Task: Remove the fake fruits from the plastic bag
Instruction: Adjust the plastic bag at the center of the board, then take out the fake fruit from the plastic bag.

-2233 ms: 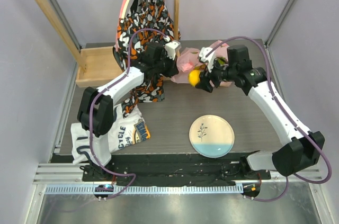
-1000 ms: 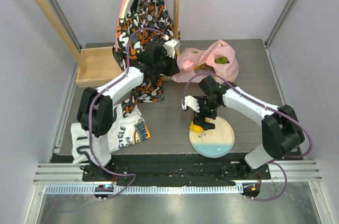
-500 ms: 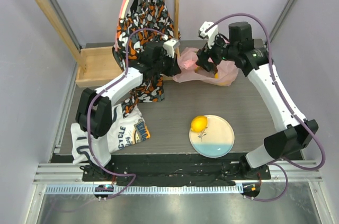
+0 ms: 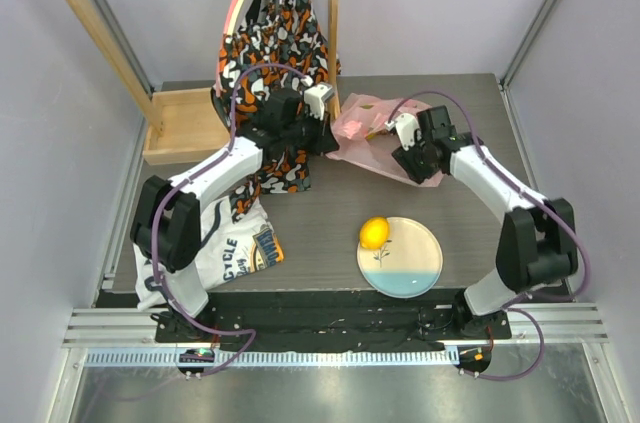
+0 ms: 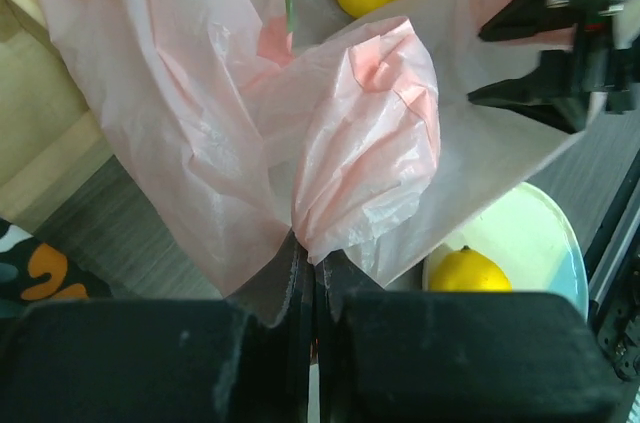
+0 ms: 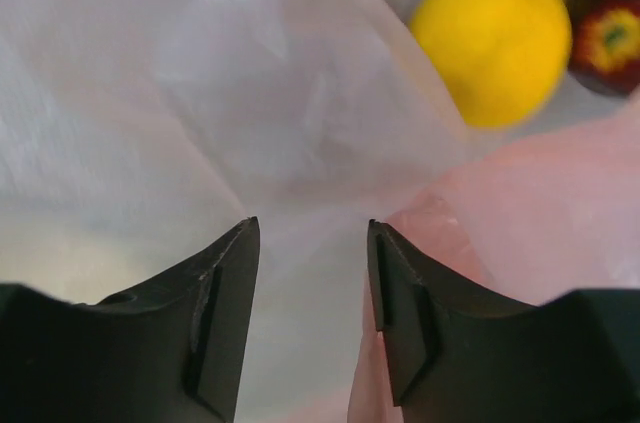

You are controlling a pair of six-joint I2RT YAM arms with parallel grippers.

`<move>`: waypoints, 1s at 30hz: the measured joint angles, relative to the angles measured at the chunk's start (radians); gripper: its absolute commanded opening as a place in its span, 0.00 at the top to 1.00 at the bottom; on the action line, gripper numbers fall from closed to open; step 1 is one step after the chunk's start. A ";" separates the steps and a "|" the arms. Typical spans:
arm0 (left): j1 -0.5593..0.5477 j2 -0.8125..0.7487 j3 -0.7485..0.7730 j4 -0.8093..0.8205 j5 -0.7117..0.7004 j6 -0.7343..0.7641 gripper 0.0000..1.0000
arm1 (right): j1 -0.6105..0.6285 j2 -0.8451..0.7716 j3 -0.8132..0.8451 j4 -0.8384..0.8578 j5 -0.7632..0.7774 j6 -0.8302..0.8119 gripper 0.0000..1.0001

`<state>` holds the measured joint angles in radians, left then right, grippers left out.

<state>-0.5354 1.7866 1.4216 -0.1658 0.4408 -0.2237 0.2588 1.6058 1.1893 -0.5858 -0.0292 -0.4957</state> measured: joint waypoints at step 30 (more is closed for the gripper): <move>-0.008 -0.013 -0.034 0.009 0.035 -0.005 0.96 | -0.034 0.327 0.253 0.102 0.278 -0.063 0.05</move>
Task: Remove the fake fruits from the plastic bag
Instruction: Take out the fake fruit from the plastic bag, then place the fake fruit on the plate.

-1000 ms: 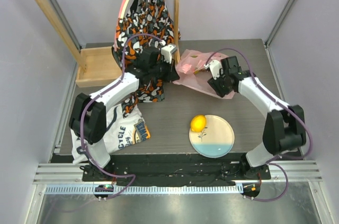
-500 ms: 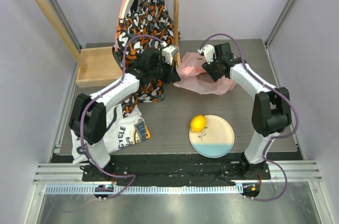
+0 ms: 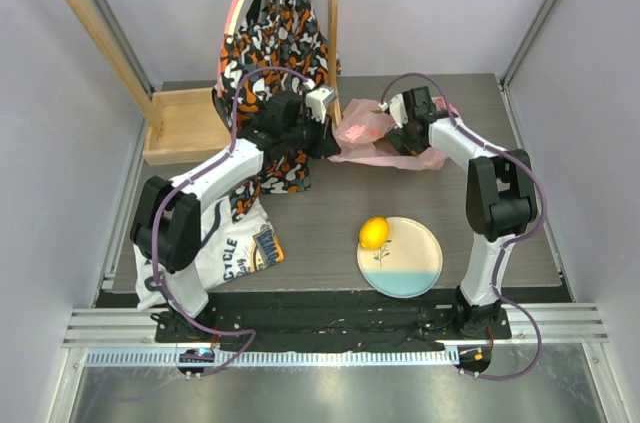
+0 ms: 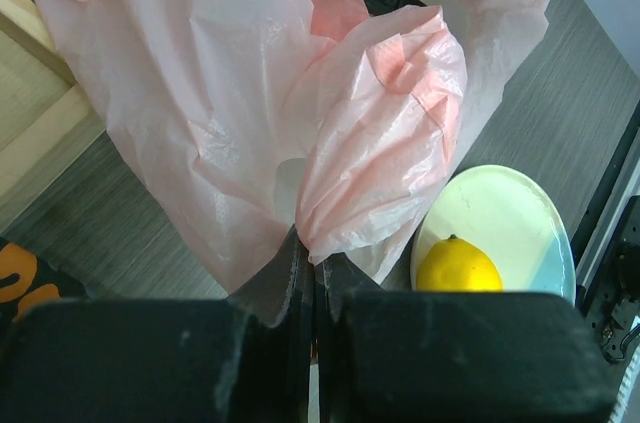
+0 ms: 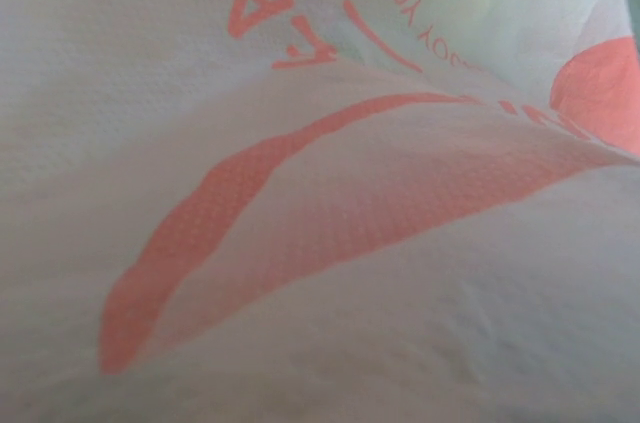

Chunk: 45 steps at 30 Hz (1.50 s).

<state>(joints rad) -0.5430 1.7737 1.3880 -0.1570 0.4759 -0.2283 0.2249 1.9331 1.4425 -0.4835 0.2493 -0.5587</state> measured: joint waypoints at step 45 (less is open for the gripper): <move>0.000 0.034 0.081 0.002 -0.038 0.019 0.95 | -0.010 -0.577 -0.039 -0.386 -0.886 -0.025 0.43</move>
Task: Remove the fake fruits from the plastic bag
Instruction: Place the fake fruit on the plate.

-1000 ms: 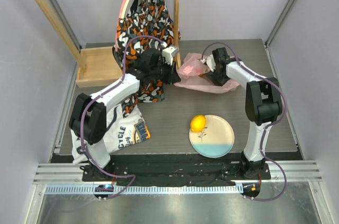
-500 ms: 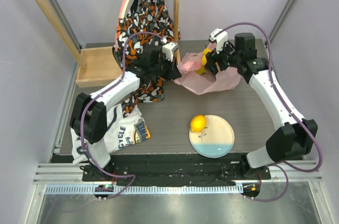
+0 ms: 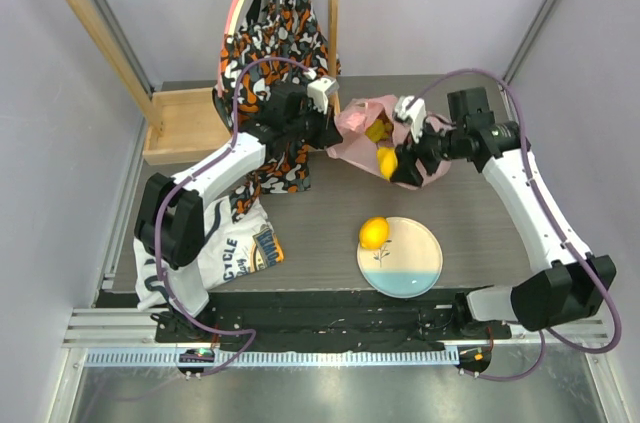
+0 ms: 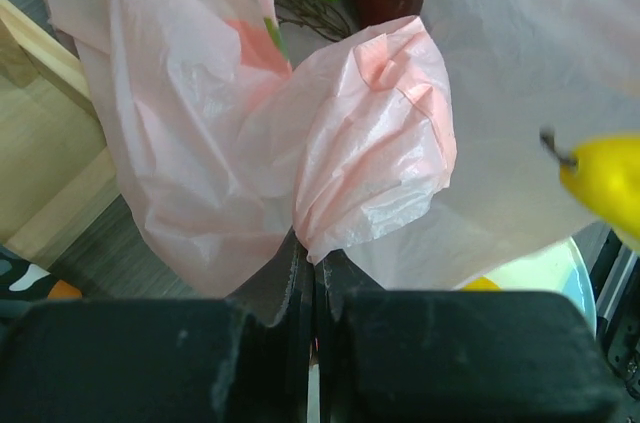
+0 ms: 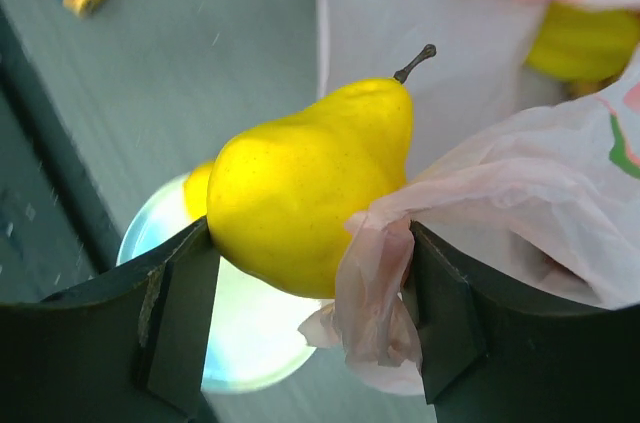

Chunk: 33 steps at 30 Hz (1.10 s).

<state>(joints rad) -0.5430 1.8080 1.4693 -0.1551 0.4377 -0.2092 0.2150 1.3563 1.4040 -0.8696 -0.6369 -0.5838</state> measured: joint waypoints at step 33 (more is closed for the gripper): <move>-0.008 0.001 -0.017 -0.021 0.009 0.031 1.00 | 0.023 0.073 -0.266 -0.214 0.209 -0.456 0.00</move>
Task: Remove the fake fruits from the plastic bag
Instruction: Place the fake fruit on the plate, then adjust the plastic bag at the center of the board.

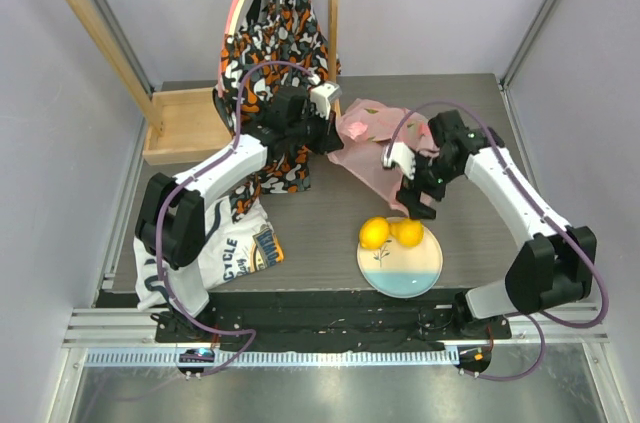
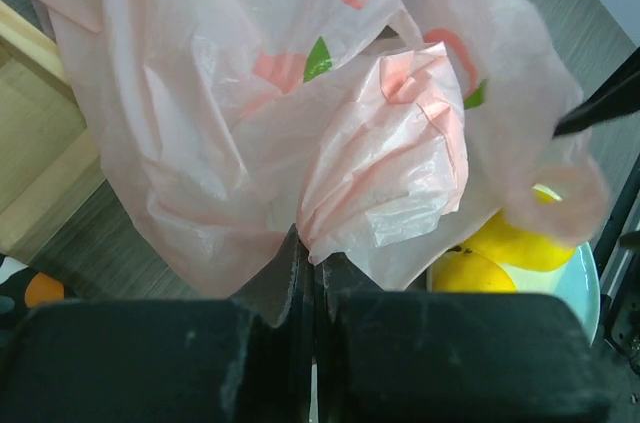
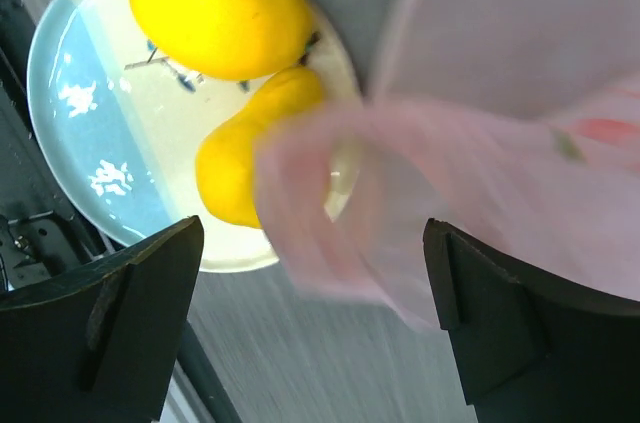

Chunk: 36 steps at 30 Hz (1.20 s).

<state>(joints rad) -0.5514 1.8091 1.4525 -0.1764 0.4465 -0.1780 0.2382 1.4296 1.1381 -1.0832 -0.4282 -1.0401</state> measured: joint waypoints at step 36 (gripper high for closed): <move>-0.005 -0.020 0.059 0.101 0.082 -0.258 1.00 | -0.019 0.398 0.383 0.540 0.158 0.885 0.76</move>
<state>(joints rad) -0.5560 1.7893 1.5116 -0.0757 0.5285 -0.4358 0.2188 1.8275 1.5215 -0.5430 -0.2699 -0.1547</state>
